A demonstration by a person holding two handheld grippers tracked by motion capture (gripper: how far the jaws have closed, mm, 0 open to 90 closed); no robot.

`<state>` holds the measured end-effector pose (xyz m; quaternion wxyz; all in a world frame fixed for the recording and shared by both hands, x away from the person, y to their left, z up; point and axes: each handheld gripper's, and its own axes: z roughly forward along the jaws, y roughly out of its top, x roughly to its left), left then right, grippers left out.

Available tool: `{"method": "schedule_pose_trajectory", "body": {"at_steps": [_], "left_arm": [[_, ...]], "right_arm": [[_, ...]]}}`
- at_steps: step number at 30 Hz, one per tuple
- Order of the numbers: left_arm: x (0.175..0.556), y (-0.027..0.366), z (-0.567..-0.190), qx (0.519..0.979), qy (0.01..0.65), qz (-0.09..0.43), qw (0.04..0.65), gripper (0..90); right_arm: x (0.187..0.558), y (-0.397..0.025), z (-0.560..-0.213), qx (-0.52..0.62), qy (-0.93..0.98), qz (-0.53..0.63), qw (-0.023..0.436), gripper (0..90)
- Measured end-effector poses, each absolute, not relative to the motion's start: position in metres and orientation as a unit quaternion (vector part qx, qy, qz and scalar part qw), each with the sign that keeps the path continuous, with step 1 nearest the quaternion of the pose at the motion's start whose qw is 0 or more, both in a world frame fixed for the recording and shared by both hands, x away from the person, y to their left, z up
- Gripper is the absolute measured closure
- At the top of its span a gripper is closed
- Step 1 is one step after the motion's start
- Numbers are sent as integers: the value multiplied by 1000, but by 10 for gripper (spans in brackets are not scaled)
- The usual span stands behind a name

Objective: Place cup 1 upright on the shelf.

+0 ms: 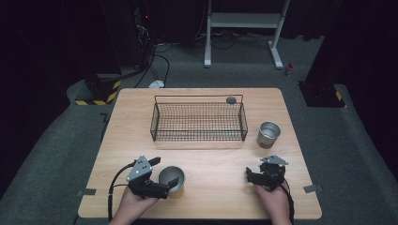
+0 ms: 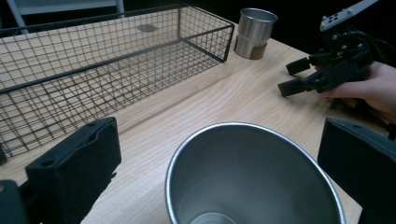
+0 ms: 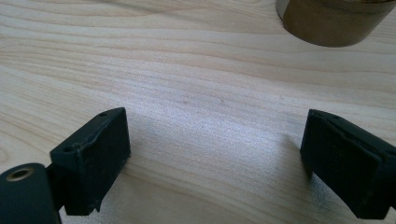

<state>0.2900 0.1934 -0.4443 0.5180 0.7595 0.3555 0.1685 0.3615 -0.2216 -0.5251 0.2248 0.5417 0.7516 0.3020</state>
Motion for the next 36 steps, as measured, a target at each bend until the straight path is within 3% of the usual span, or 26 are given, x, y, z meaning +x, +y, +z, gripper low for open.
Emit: {"method": "schedule_pose_trajectory", "body": {"at_steps": [36], "left_arm": [[276,183,-468,794,332,171,480,0]], "right_arm": [[362,-222,-525,542,752,302,224,82]]}}
